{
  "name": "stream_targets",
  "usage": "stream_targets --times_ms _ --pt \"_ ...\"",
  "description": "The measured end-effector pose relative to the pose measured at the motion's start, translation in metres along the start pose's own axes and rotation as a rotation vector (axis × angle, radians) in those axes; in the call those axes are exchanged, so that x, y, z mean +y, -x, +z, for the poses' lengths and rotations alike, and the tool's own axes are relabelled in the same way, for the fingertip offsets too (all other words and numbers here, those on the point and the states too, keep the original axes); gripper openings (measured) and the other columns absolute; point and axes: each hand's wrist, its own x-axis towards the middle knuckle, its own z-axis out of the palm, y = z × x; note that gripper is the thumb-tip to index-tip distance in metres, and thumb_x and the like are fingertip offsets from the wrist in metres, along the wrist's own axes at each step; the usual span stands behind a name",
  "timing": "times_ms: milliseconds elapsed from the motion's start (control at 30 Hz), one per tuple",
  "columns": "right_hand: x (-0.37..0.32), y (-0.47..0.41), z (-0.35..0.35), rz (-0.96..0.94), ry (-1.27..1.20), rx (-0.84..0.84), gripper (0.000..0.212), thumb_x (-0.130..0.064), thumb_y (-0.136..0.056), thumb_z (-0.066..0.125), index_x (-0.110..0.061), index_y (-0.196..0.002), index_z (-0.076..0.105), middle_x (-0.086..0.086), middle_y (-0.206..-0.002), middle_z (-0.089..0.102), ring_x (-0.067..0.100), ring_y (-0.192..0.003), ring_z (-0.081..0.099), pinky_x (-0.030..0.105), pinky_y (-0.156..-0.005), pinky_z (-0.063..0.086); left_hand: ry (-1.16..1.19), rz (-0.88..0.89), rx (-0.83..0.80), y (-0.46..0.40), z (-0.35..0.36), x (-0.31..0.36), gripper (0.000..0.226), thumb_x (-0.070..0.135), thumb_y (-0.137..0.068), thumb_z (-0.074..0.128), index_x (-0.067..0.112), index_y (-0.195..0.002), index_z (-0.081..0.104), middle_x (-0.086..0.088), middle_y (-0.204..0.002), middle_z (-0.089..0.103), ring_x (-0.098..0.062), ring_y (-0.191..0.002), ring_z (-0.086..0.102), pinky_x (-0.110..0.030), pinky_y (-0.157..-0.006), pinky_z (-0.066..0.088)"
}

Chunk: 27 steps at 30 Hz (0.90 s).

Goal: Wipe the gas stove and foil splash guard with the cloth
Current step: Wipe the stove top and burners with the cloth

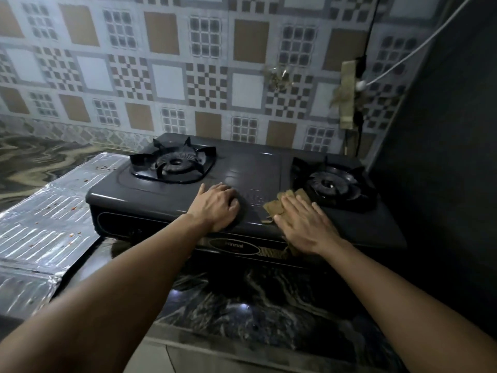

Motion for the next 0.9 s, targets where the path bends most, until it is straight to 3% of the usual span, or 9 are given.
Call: stream_targets --times_ms 133,267,367,467,567,633,700,833,900 --pt "0.021 0.024 0.0 -0.003 0.051 0.051 0.072 -0.064 -0.094 0.015 -0.025 -0.154 0.012 -0.01 -0.162 0.01 0.011 -0.149 0.005 0.04 -0.121 0.004 -0.034 0.057 -0.035 -0.005 0.008 0.016 0.042 0.033 -0.098 0.032 0.02 -0.133 0.051 -0.002 -0.152 0.04 -0.018 -0.145 0.026 -0.052 -0.116 0.016" --pt "0.059 0.052 -0.005 0.027 0.155 0.125 0.111 -0.083 -0.067 -0.02 -0.024 -0.153 0.019 -0.008 -0.161 0.018 0.013 -0.149 0.014 0.037 -0.12 0.012 -0.066 0.072 -0.069 -0.007 0.017 0.029 0.046 0.037 -0.101 0.028 0.016 -0.139 0.044 -0.002 -0.157 0.03 -0.017 -0.148 0.018 -0.052 -0.117 0.012" --pt "0.084 0.063 -0.008 0.086 0.158 0.115 0.117 -0.085 -0.063 -0.022 -0.024 -0.153 0.021 -0.007 -0.161 0.019 0.014 -0.148 0.017 0.038 -0.119 0.013 -0.063 0.034 -0.07 -0.006 0.024 0.039 0.049 0.037 -0.102 0.025 0.014 -0.142 0.041 -0.001 -0.158 0.028 -0.015 -0.148 0.015 -0.053 -0.118 0.008" --pt "0.102 0.068 -0.013 0.199 0.092 0.158 0.1 -0.083 -0.076 -0.002 -0.023 -0.151 0.027 -0.006 -0.159 0.025 0.016 -0.147 0.02 0.041 -0.119 0.014 -0.073 0.011 -0.06 -0.01 0.024 0.038 0.047 0.036 -0.102 0.024 0.015 -0.138 0.045 0.0 -0.156 0.032 -0.016 -0.148 0.015 -0.056 -0.116 0.005" --pt "0.123 0.073 -0.014 0.365 -0.042 0.274 0.062 -0.054 -0.097 0.032 -0.016 -0.146 0.038 0.001 -0.156 0.032 0.021 -0.145 0.026 0.038 -0.117 0.017 -0.102 0.026 -0.069 -0.015 0.023 0.033 0.044 0.037 -0.101 0.021 0.019 -0.126 0.053 0.003 -0.145 0.045 -0.017 -0.144 0.023 -0.062 -0.113 0.011" --pt "0.131 0.081 -0.018 0.558 -0.311 0.347 0.054 -0.041 -0.101 0.034 -0.014 -0.147 0.038 0.008 -0.155 0.034 0.027 -0.142 0.031 0.035 -0.114 0.023 -0.119 0.026 -0.08 -0.016 0.024 0.035 0.044 0.038 -0.1 0.02 0.019 -0.12 0.055 0.003 -0.14 0.049 -0.017 -0.142 0.026 -0.063 -0.112 0.012" --pt "0.132 0.088 -0.021 0.757 -0.538 0.356 0.052 -0.04 -0.102 0.031 -0.015 -0.146 0.038 0.015 -0.146 0.044 0.035 -0.133 0.041 0.038 -0.107 0.033 -0.117 0.016 -0.076 -0.018 0.024 0.039 0.046 0.037 -0.1 0.02 0.018 -0.119 0.057 0.002 -0.138 0.051 -0.017 -0.142 0.027 -0.062 -0.112 0.012" --pt "0.125 0.107 -0.026 0.827 -0.533 0.377 0.041 -0.033 -0.103 0.035 -0.007 -0.124 0.058 0.021 -0.121 0.059 0.039 -0.111 0.054 0.034 -0.086 0.041 -0.146 0.017 -0.098 -0.017 0.02 0.042 0.051 0.037 -0.098 0.015 0.019 -0.116 0.059 0.0 -0.134 0.053 -0.021 -0.137 0.032 -0.064 -0.109 0.016" --pt "0.131 0.117 -0.029 0.831 -0.448 0.241 0.037 -0.031 -0.101 0.039 -0.004 -0.114 0.061 0.022 -0.114 0.061 0.036 -0.096 0.056 0.031 -0.076 0.04 -0.144 0.005 -0.133 -0.016 0.018 0.041 0.054 0.039 -0.097 0.012 0.02 -0.119 0.057 0.001 -0.136 0.051 -0.023 -0.136 0.032 -0.063 -0.107 0.018"
